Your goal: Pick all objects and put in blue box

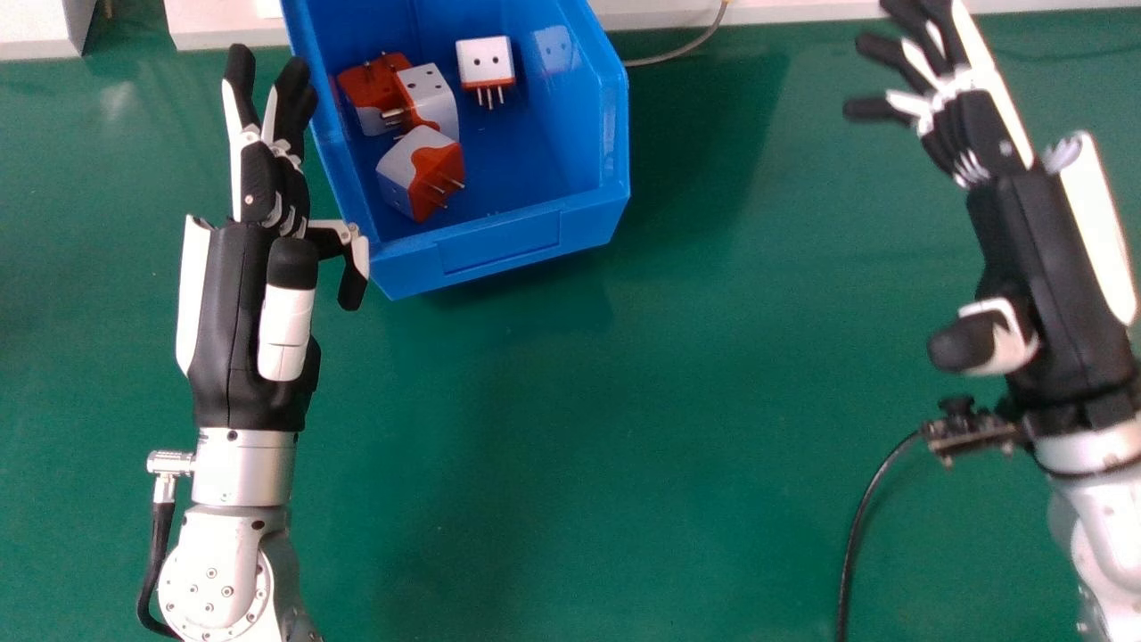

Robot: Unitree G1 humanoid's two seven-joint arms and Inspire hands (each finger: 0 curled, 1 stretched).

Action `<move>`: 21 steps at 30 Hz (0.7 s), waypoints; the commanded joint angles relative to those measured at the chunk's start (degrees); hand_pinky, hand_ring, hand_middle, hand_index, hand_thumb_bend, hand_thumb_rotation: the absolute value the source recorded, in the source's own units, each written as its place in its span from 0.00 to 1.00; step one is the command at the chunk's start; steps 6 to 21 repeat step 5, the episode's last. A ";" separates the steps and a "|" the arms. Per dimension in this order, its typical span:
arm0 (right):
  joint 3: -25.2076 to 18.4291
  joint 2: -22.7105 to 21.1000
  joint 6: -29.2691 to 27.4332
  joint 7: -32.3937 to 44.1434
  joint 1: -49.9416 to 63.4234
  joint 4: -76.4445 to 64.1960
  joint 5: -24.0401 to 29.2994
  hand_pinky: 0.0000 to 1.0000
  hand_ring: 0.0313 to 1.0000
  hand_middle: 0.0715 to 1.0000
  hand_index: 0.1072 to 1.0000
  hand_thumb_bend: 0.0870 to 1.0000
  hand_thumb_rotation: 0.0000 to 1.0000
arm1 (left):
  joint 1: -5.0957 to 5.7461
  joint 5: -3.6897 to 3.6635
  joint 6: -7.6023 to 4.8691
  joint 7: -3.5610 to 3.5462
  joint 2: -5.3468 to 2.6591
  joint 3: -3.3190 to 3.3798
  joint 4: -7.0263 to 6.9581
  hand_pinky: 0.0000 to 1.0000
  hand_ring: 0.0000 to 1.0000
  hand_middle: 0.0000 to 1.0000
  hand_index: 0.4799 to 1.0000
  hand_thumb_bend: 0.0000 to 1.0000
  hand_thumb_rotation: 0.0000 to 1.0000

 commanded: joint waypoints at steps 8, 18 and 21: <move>-3.16 5.69 4.13 4.41 2.90 4.88 5.87 0.76 0.90 0.96 0.98 0.93 0.96 | -0.63 -0.46 -0.13 0.75 -0.07 0.50 -0.09 0.00 1.00 1.00 0.98 1.00 0.95; -3.16 5.69 4.13 4.41 2.90 4.88 5.87 0.76 0.90 0.96 0.98 0.93 0.96 | -0.63 -0.46 -0.13 0.75 -0.07 0.50 -0.09 0.00 1.00 1.00 0.98 1.00 0.95; -3.16 5.69 4.13 4.41 2.90 4.88 5.87 0.76 0.90 0.96 0.98 0.93 0.96 | -0.63 -0.46 -0.13 0.75 -0.07 0.50 -0.09 0.00 1.00 1.00 0.98 1.00 0.95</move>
